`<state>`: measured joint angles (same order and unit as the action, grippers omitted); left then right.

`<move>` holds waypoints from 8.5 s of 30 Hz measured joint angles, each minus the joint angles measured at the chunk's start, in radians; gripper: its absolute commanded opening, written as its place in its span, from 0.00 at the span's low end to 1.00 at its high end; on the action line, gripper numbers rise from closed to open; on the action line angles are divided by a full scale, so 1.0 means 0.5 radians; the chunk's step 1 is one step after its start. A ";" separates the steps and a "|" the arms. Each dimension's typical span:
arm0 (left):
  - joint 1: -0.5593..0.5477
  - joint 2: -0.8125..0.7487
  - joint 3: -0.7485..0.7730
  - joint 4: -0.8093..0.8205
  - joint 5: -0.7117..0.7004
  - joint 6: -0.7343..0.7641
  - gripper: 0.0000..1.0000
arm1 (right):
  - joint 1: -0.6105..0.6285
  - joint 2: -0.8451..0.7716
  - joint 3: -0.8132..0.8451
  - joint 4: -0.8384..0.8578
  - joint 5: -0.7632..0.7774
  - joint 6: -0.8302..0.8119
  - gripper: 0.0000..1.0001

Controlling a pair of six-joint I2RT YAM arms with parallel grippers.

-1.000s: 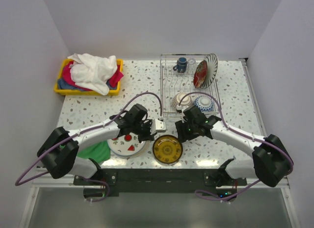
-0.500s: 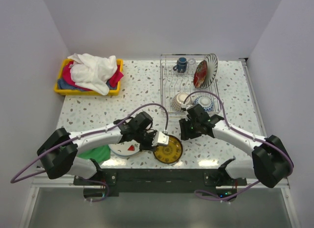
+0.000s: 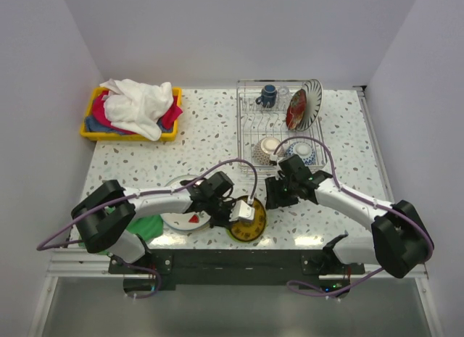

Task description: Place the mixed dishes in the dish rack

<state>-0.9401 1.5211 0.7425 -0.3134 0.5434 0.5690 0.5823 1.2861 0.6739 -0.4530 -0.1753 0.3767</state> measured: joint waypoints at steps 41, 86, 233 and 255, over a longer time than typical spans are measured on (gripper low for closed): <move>-0.025 0.147 0.075 0.225 0.005 -0.024 0.00 | -0.159 0.037 0.023 -0.029 -0.578 0.192 0.42; 0.895 -1.117 0.290 0.286 -0.932 -0.800 0.11 | -0.156 1.090 2.679 -0.491 1.577 -0.570 0.00; 0.769 -0.536 0.588 0.076 -0.179 -0.891 0.48 | 0.056 0.382 1.034 -0.598 -0.573 -0.788 0.00; 0.883 -0.997 0.255 0.128 -0.596 -0.777 0.49 | -0.171 1.439 2.808 -0.663 1.711 -0.391 0.00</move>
<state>-0.4984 1.0225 0.8700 -0.2493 0.2455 0.1802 0.4969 2.0056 2.0781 -0.7845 0.6800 0.1810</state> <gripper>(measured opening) 0.488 0.084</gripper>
